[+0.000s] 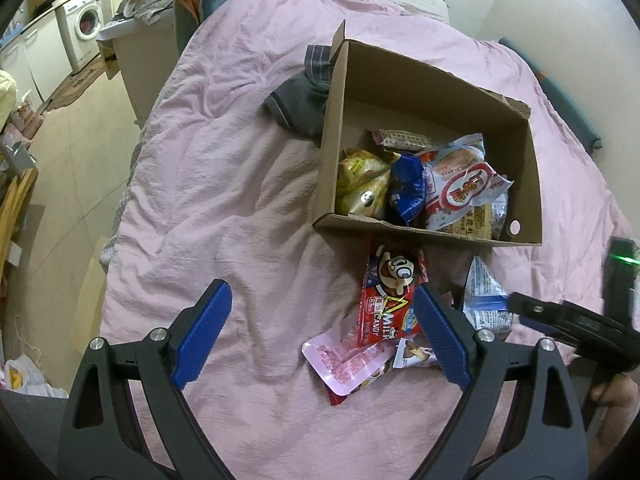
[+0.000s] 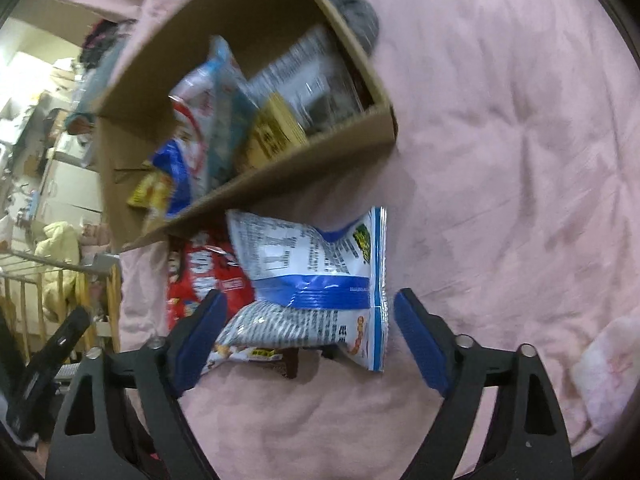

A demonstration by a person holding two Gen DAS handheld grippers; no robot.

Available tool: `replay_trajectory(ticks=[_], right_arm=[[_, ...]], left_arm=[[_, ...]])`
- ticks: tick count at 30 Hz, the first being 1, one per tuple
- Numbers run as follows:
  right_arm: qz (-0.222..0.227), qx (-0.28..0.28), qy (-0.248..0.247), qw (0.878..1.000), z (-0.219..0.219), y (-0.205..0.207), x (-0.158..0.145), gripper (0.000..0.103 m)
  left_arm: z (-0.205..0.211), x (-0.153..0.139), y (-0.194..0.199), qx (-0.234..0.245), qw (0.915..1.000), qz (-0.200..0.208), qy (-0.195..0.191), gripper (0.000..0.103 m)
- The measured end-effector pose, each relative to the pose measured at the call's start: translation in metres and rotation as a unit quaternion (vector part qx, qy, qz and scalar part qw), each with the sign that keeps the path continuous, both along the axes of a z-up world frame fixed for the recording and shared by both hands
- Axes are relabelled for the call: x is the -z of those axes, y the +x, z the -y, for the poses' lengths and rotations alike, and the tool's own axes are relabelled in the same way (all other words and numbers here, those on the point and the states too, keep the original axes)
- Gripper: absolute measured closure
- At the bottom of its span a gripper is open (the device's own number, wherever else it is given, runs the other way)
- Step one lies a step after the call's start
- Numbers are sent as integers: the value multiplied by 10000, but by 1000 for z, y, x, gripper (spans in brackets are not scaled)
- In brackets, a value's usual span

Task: Organize snacks
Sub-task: 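Grasp the blue-white chip bag with the right tool while the left tool grasps the red milk candy bag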

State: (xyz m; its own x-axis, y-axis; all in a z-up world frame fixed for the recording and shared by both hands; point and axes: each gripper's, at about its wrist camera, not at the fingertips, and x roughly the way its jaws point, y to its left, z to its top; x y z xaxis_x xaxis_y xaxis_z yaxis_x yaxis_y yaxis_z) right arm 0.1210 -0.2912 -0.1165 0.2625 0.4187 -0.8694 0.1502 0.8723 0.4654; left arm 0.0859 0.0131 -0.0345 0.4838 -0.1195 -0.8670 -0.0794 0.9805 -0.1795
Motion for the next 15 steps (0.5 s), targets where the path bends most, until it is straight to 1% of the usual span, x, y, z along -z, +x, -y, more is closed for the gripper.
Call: replay_trajectory(ticks=[3, 5, 9, 11, 12, 13, 15], right_arm=[[-439, 37, 175, 9989, -5, 8, 21, 13], [-605, 83, 147, 9980, -7, 11, 29, 13], [-724, 52, -17, 9974, -11, 16, 37, 13], [-703, -54, -94, 9975, -14, 17, 37, 14], [-666, -118, -154, 9976, -17, 16, 37, 16], [-644, -178, -168, 9976, -18, 17, 35, 26], [-578, -261, -174, 9978, -20, 15, 31, 34]], left_arm=[[-3, 0, 0, -8, 10000, -40, -36, 13], [-4, 1, -1, -4, 10000, -62, -48, 13], [-8, 3, 0, -25, 9999, -103, -43, 13], [-10, 5, 0, -32, 9999, -137, -65, 13], [-11, 5, 0, -33, 9999, -147, -68, 13], [-11, 6, 1, -32, 9998, -163, -61, 13], [-11, 9, 2, -29, 9998, -199, -45, 13]])
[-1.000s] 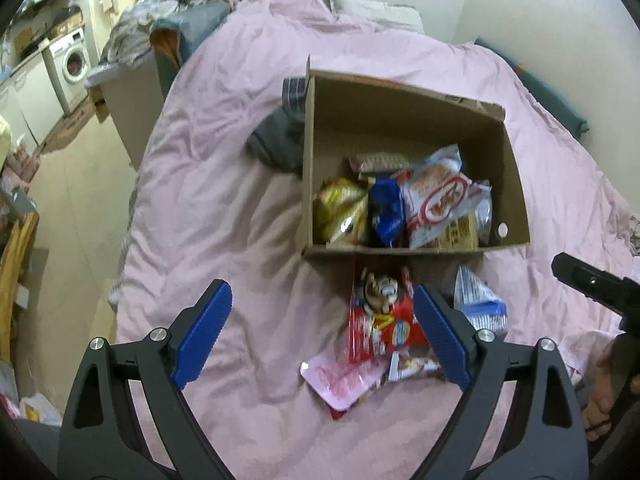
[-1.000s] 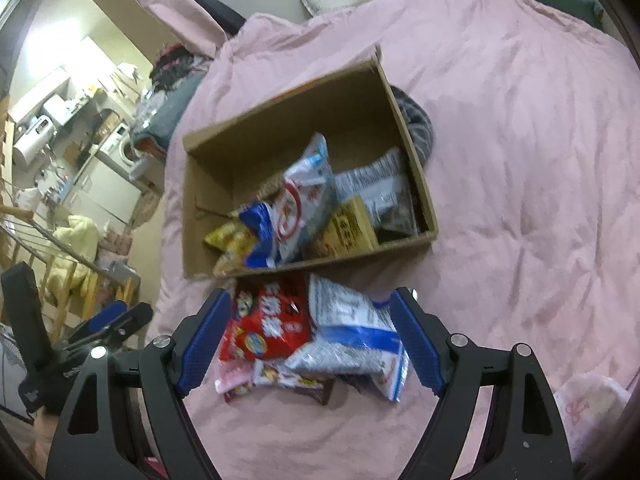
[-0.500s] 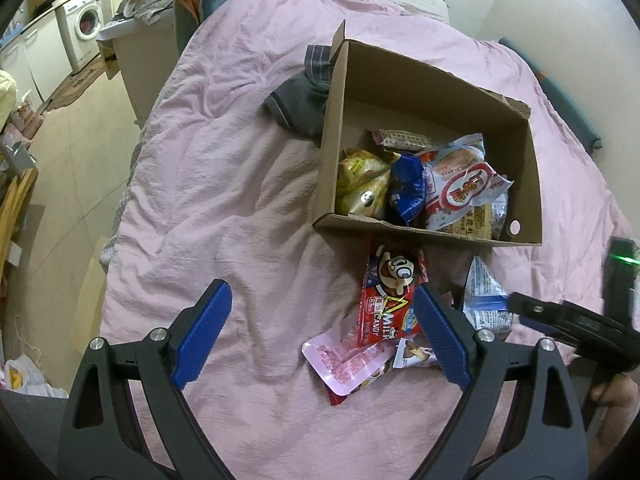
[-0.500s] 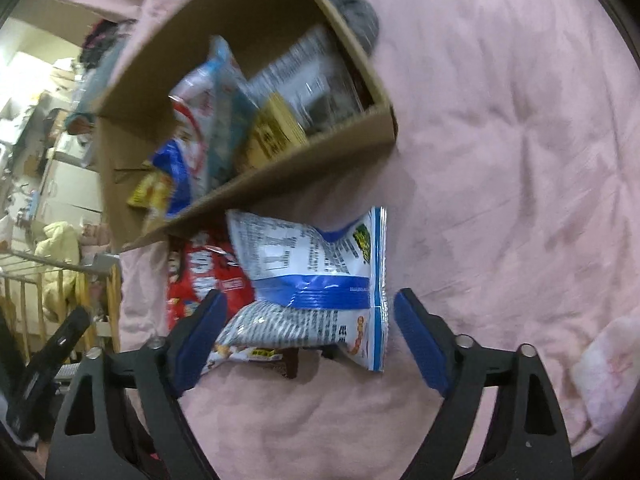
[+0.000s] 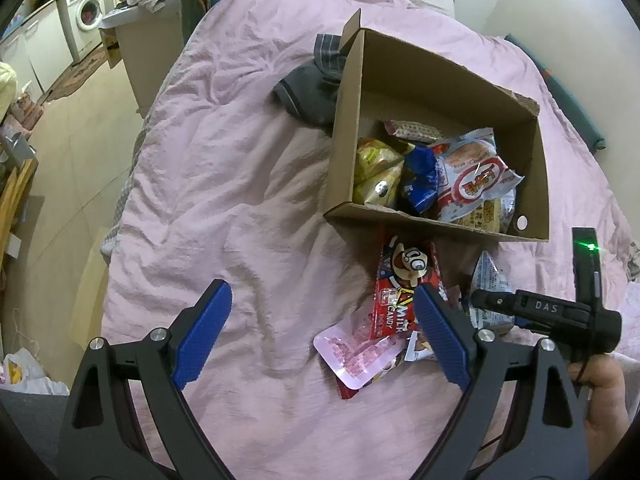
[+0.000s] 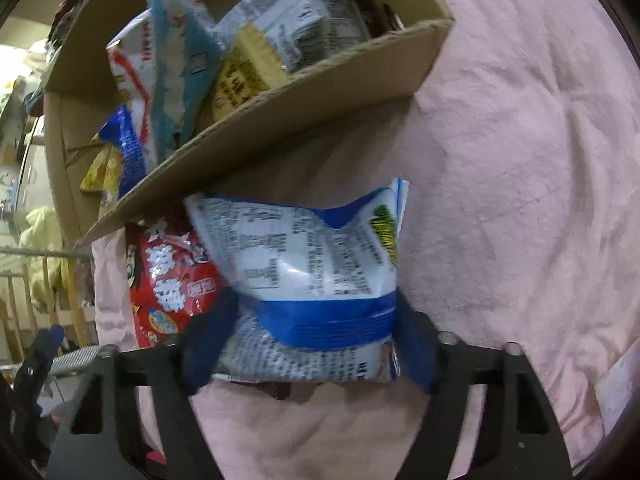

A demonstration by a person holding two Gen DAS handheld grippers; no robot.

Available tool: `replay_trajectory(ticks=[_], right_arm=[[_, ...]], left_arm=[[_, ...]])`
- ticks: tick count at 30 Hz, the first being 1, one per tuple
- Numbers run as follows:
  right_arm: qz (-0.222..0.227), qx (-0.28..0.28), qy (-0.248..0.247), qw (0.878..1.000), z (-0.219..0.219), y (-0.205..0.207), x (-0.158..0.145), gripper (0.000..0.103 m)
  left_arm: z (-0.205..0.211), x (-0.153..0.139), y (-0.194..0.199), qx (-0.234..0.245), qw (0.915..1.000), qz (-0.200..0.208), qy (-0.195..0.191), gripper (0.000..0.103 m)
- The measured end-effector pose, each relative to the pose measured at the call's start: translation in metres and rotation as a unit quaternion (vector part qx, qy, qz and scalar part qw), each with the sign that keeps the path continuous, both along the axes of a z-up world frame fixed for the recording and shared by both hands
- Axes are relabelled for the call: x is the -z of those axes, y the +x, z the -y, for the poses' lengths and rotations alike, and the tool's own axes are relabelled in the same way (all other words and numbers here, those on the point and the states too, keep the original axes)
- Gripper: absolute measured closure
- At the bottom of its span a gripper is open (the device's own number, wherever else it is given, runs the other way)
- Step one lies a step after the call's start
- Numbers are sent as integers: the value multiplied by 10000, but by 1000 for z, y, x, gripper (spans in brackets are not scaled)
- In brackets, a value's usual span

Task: Organize snacks
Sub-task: 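Grasp the blue-white chip bag with the right tool while the left tool grasps the red milk candy bag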

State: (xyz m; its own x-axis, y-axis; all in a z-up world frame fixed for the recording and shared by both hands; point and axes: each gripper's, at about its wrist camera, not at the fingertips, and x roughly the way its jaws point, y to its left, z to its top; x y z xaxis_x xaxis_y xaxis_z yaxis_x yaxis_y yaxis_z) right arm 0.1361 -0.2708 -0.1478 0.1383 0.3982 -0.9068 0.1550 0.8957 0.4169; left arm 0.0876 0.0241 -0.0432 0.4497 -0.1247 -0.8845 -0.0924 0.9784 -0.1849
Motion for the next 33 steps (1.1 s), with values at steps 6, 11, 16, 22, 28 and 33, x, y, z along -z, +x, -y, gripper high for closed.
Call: replay_trajectory(ticks=[6, 11, 16, 22, 28, 33], right_arm=[[343, -99, 29, 9994, 8, -8, -18, 48], [735, 5, 304, 9968, 32, -17, -44, 50], [1082, 71, 532, 9927, 57, -30, -67, 51], [1265, 152, 638, 9898, 65, -36, -75, 51], [1297, 335, 765, 9880, 59, -32, -77, 51], [1305, 424, 812, 9872, 60, -35, -77, 51]], left_arm=[[5, 8, 0, 64, 9999, -123, 38, 13], [5, 14, 2, 44, 9997, -183, 150, 13], [4, 22, 5, -38, 9995, -294, 125, 13], [33, 35, 14, 294, 9983, -460, 185, 13], [87, 58, 41, 857, 9932, -742, 258, 13], [110, 83, 62, 978, 9903, -887, 428, 13]])
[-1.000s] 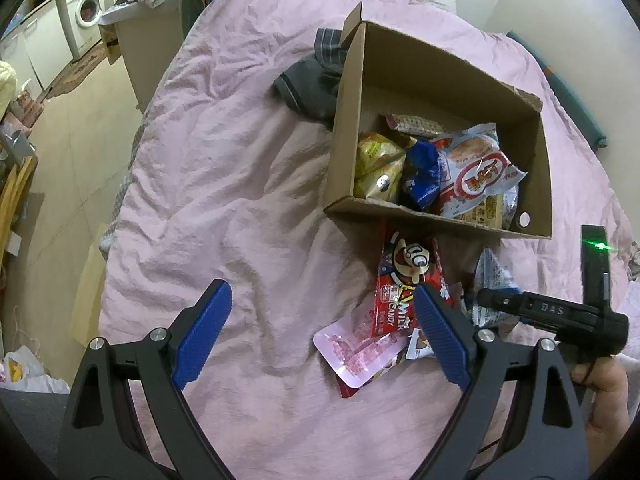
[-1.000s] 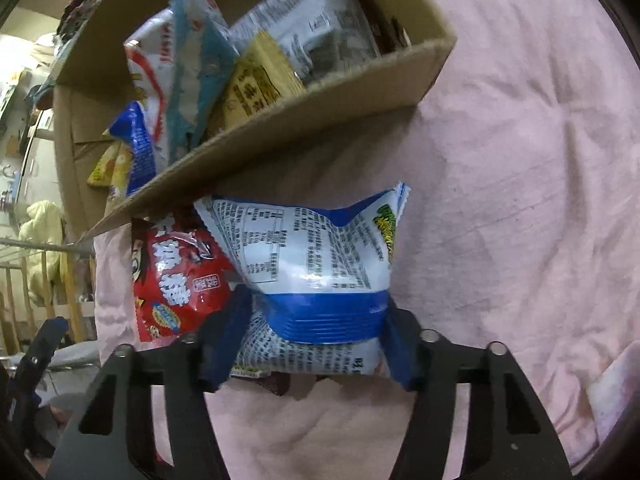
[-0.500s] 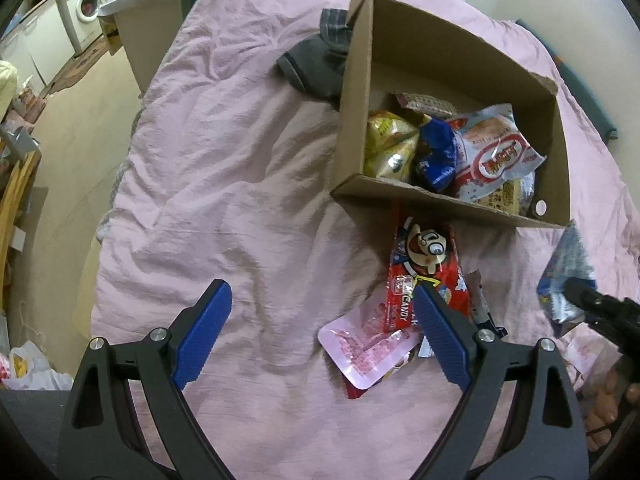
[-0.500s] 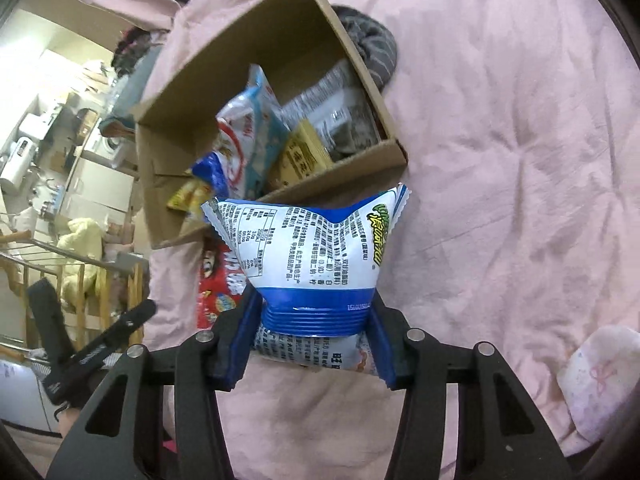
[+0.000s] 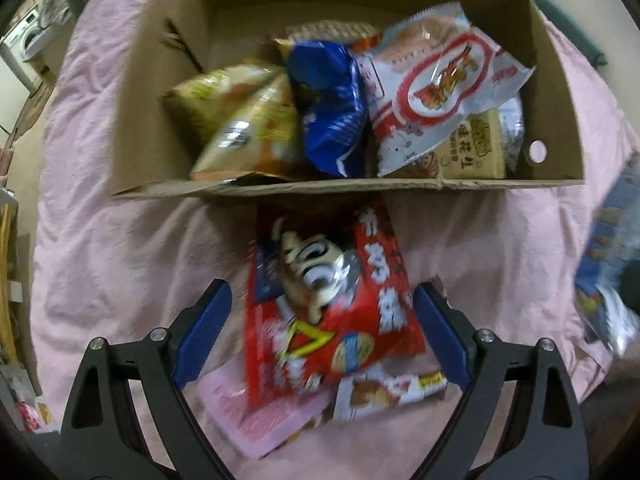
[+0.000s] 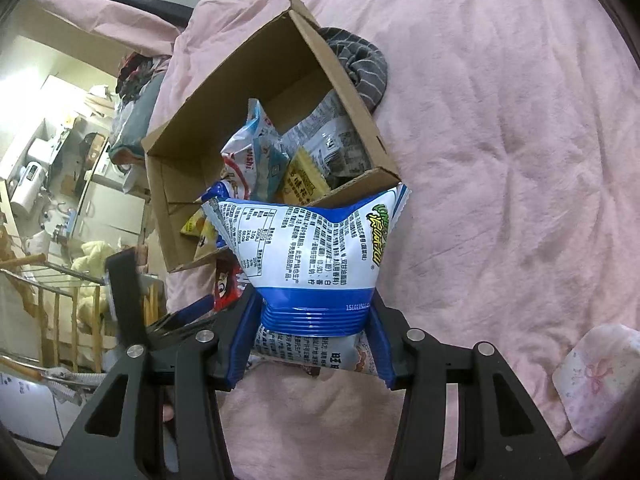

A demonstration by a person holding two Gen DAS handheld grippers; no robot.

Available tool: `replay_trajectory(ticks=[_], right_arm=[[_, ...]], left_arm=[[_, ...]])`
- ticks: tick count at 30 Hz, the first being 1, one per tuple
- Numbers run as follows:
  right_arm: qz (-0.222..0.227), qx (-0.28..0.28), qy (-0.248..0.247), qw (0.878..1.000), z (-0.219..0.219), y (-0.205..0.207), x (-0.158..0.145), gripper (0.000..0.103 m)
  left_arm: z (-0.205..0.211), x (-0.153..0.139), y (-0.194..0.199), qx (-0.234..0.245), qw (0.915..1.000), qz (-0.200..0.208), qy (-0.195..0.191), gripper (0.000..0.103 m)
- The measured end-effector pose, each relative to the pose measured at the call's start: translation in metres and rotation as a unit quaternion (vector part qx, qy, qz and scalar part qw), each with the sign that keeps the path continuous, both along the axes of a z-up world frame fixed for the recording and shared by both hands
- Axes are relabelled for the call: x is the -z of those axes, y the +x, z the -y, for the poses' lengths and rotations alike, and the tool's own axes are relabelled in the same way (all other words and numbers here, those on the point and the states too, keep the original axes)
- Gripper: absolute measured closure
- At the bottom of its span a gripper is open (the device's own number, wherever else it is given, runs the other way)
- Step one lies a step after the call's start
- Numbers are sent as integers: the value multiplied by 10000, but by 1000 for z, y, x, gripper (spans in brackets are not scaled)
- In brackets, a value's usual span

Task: Organize snacks
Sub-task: 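Grasp the blue-white chip bag with the right tool while the left tool grasps the red milk candy bag, then lift both bags and lower them into the box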

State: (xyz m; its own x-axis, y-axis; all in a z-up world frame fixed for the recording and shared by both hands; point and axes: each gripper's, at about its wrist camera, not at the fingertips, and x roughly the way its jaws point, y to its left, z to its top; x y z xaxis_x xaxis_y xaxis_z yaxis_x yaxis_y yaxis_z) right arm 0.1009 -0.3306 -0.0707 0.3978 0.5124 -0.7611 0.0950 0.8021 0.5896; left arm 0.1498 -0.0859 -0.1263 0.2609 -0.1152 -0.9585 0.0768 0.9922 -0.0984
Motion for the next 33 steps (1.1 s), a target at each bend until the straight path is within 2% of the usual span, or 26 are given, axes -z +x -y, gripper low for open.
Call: replay_trajectory(ticks=[3, 4, 6, 9, 13, 21, 33], right_arm=[[-44, 1, 9, 10000, 2, 0, 2, 51], [-44, -12, 7, 10000, 2, 0, 2, 51], [-28, -23, 15, 10000, 2, 1, 2, 51], [-12, -44, 40, 10000, 0, 2, 0, 51], [-30, -88, 92, 9999, -3, 3, 1, 51], [10, -119, 150, 9998, -7, 4, -2, 51], [155, -187, 223, 9995, -13, 2, -11, 51]], left_arm=[[5, 5, 5, 71, 9999, 81, 2, 17], [8, 6, 5, 119, 9999, 94, 43, 26], [11, 8, 6, 185, 9997, 118, 144, 31], [15, 3, 6, 222, 9995, 196, 134, 54], [16, -8, 6, 179, 9996, 179, 117, 69], [-1, -27, -1, -43, 9999, 106, -51, 72], [-33, -63, -38, -250, 9988, 422, 31, 72]])
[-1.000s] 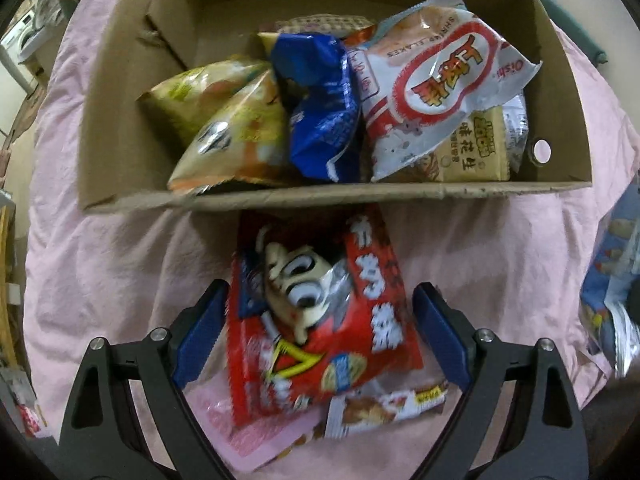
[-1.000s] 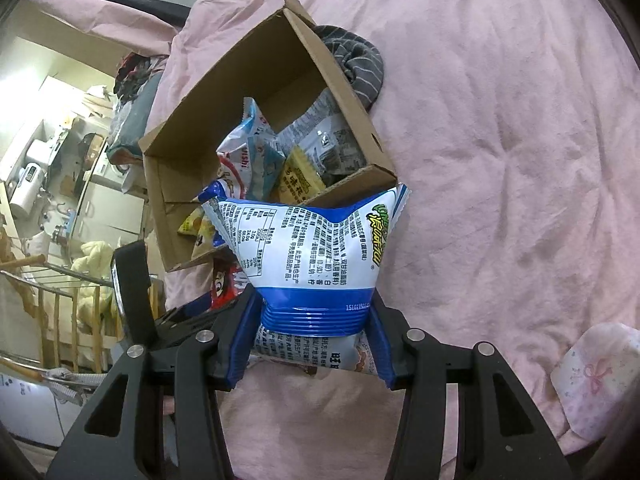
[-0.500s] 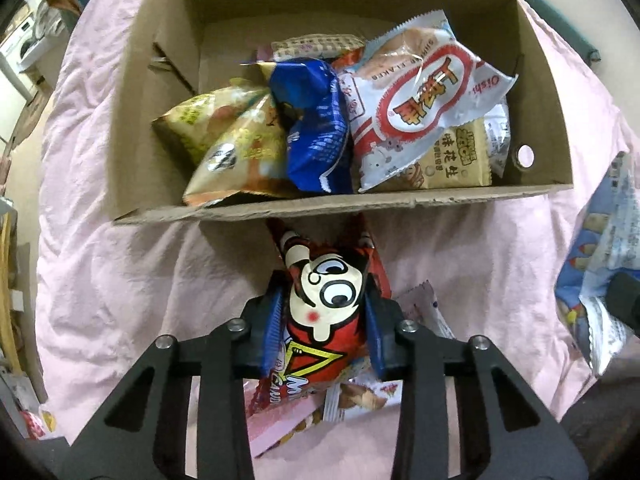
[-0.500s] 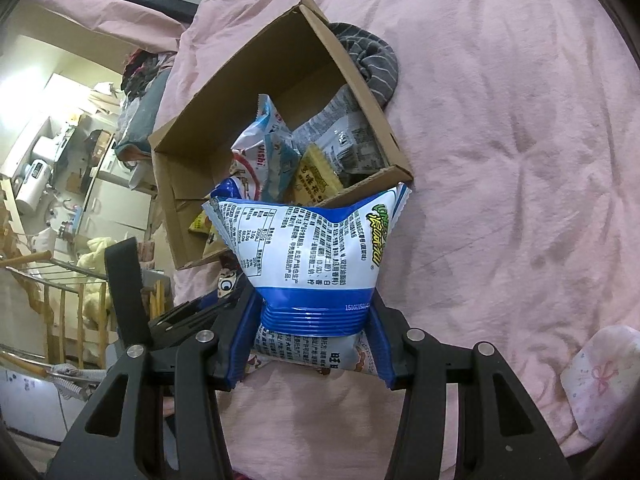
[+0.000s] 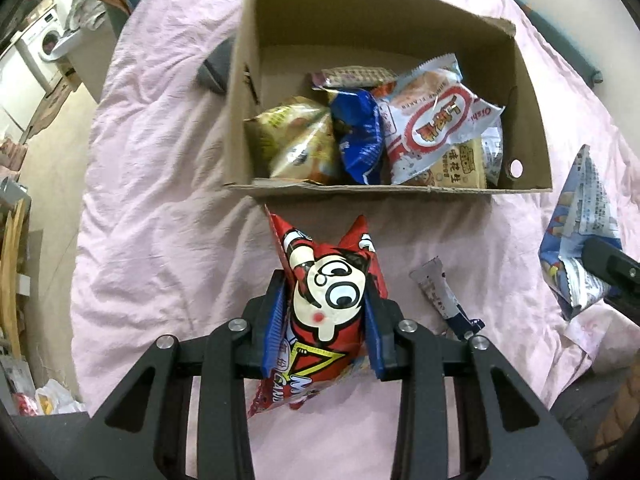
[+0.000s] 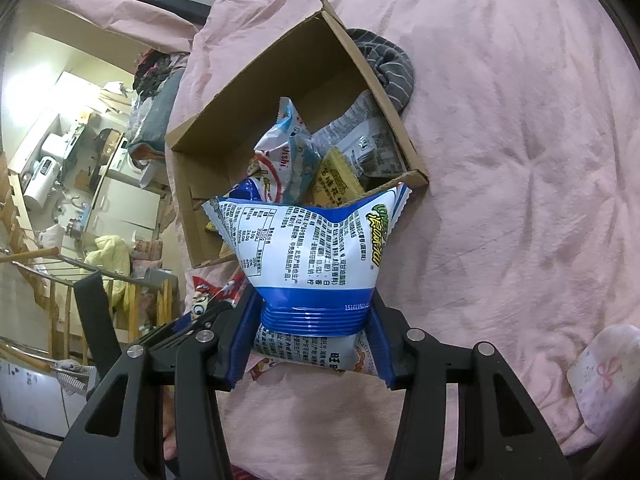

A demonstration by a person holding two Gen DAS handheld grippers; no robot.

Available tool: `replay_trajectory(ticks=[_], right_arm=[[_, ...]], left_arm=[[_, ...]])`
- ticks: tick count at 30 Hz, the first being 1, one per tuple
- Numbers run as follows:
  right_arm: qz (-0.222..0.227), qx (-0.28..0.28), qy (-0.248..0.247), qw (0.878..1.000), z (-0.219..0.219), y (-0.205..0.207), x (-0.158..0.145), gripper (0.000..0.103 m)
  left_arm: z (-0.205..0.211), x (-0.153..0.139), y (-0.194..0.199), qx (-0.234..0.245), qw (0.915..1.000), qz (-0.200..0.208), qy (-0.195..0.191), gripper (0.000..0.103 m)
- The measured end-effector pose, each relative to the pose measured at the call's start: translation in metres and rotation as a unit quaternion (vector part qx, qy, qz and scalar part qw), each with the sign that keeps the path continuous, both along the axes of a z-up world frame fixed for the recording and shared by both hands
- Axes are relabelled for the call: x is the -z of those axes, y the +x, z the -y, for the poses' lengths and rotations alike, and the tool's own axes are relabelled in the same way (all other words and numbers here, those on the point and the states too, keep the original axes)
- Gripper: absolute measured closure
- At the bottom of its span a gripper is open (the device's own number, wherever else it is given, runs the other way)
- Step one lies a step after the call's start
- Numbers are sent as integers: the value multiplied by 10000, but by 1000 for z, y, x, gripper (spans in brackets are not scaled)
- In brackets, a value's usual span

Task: Organize snacks
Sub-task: 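Lift both bags and lower them into the box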

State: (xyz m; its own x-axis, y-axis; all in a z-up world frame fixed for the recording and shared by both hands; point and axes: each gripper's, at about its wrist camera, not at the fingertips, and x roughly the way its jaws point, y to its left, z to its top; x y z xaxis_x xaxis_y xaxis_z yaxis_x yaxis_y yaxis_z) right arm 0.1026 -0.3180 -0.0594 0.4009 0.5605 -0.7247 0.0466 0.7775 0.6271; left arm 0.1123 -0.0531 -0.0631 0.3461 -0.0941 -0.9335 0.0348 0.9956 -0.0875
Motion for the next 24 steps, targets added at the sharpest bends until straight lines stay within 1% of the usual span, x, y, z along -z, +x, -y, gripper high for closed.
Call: replay_trajectory(ticks=[3, 6, 9, 14, 19, 21, 24], right_arm=[[58, 11, 7, 10000, 1, -2, -3, 51], [157, 34, 2, 9999, 3, -3, -7, 51], [395, 16, 14, 9992, 4, -6, -16, 51], [808, 39, -61, 9967, 4, -11, -33, 51], [1163, 92, -171, 9930, 4, -10, -48, 51], [1289, 125, -261, 9912, 4, -6, -53, 51], [1448, 168, -457, 9883, 3, 2, -60, 51]], left_arm=[[-6, -9, -11, -19, 10000, 68, -15, 72], [-3, -15, -16, 16, 9999, 105, -13, 72], [-4, -26, -22, 38, 9998, 206, -3, 72], [-6, -53, -27, 31, 9981, 615, -20, 72], [-6, -83, -20, 67, 9933, 1148, 89, 72], [-8, -91, -13, 32, 9919, 1264, 89, 72], [-11, -97, -2, -45, 9911, 1329, 72, 72]])
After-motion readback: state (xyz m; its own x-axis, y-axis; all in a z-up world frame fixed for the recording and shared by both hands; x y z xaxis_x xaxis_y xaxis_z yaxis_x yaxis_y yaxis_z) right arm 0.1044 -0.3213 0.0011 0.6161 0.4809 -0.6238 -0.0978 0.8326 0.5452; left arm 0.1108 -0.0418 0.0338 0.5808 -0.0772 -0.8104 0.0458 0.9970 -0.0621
